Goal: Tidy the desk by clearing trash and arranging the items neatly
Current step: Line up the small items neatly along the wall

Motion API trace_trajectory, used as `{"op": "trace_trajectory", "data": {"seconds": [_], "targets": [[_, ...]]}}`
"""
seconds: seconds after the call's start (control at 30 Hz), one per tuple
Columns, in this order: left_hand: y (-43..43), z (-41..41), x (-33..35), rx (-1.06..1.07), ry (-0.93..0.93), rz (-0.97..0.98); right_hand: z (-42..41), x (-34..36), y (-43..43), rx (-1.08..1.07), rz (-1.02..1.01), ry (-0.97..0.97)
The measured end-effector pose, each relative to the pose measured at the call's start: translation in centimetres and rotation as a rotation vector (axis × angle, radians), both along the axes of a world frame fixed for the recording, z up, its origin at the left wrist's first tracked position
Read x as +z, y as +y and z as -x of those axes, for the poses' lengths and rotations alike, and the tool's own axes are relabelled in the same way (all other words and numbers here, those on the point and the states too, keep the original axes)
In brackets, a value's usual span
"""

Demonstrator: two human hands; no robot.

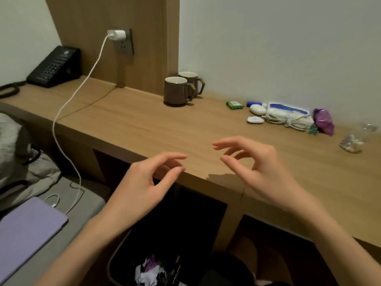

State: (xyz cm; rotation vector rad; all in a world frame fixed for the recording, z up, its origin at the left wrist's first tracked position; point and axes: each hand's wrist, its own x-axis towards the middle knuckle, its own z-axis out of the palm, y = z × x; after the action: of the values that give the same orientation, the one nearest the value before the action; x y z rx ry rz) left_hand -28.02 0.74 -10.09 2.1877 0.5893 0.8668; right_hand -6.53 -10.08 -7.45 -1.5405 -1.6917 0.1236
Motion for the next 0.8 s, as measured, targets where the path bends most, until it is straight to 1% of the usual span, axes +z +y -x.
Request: {"op": "trace_trajectory", "data": {"seconds": [0.1, 0.2, 0.37, 0.47, 0.57, 0.63, 0.7, 0.8], "targets": [[0.1, -3.4, 2.8, -0.037, -0.037, -0.046, -4.0, 0.5, -0.2, -0.141, -0.027, -0.053], [1.1, -8.2, 3.7, -0.076, -0.035, -0.081, -8.0, 0.3, -0.4, -0.289, 0.015, -0.094], [3.9, -16.2, 2.2, -0.059, 0.113, -0.15, -13.6, -1.0, -0.2, -0.486, 0.125, -0.122], [5.5, -20.4, 1.1, -0.064, 0.178, -0.149, -16.7, -1.9, 0.5, -0.585, 0.132, -0.152], [7.0, -24.5, -0.1, -0.071, 0.219, -0.146, -20.0, -2.8, 1.6, -0.67, 0.117, -0.207], [7.9, -27.0, -1.0, -0.076, 0.227, -0.125, -21.8, -3.3, 2.4, -0.716, 0.115, -0.21], [8.5, -29.1, -1.9, -0.074, 0.21, -0.12, -23.3, -3.9, 3.1, -0.739, 0.083, -0.226], [9.4, -31.8, -2.6, -0.03, 0.133, -0.172, -25.0, -4.6, 3.9, -0.745, 0.074, -0.264]]}}
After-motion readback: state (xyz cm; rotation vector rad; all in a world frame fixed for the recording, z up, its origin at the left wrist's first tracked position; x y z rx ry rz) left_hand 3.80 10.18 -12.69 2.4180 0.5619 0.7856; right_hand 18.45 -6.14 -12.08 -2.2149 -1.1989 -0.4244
